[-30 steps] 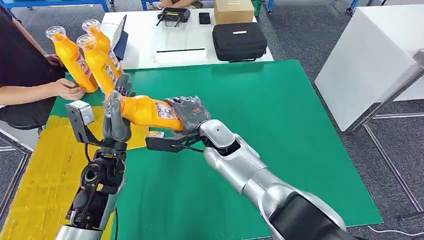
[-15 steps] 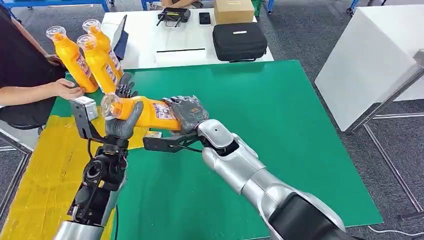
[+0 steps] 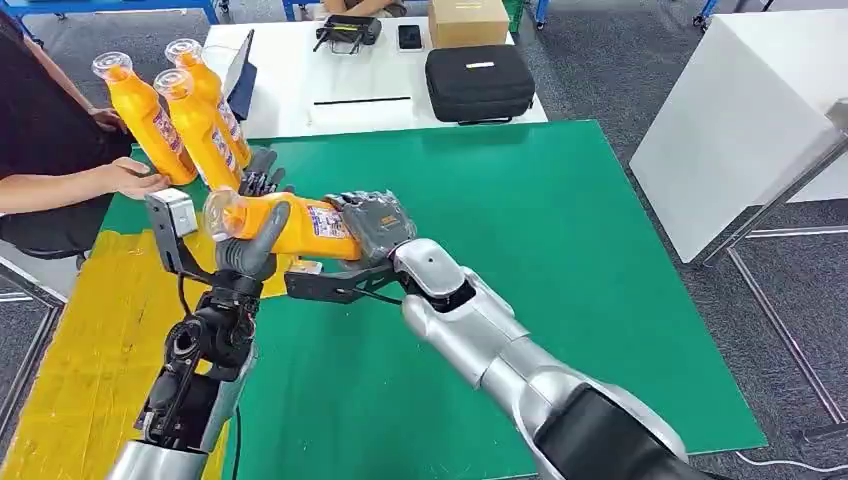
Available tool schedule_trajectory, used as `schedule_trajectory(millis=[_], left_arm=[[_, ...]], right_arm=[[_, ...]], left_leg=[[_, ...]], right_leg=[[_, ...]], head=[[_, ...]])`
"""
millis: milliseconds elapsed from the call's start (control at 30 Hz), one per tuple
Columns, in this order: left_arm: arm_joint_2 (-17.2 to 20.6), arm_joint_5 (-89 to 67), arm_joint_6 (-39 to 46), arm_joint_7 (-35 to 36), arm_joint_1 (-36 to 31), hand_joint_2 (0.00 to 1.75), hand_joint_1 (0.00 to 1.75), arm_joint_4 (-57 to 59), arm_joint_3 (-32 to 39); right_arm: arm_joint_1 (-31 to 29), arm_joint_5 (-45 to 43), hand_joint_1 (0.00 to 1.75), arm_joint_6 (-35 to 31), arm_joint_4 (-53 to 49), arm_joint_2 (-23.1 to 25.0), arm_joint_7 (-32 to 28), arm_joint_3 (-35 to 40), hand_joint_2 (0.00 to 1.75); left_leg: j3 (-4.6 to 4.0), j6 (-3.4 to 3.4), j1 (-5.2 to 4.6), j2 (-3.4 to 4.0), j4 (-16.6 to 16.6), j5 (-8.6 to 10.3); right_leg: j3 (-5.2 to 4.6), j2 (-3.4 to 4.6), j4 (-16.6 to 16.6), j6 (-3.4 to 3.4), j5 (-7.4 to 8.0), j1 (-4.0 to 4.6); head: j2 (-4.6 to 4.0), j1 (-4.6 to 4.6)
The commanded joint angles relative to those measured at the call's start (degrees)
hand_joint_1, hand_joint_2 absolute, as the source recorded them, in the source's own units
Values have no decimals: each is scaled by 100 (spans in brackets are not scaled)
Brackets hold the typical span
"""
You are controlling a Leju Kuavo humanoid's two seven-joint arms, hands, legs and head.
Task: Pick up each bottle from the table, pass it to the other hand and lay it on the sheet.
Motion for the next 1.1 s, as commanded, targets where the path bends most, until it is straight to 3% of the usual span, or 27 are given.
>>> schedule_trajectory(millis=[33,367,833,1100], left_arm=[[-166,243,-256,149,-545,175,0,428,-509],[-467,641,-371,219,-414,175,0,352,-973],[-379,88,365,32,-436,175,0,421,-1345],[-346,-237,504,128,-580,175,0,745,-1400]], right_arm=[[-331,51,175,-21,645,259,-42,266,175],[-408,-267,175,20,726,345,117,232,175],[-432,-304,175,25,859,345,-34,352,175],[-316,-175,175,48,803,345,-126,526,175]], left_leg=[[4,-6,2,-12,1,-3],[8,-6,3,-20,5,-6],[51,-19,5,-22,22,-38],[10,-7,1,-15,2,-5]], right_leg=[[8,-17,3,-6,-7,3],[14,-26,4,-7,-13,5],[54,-39,28,-20,-49,10],[14,-22,3,-7,-12,3]], head=[[0,-2],[0,0],[0,-2],[0,-2]])
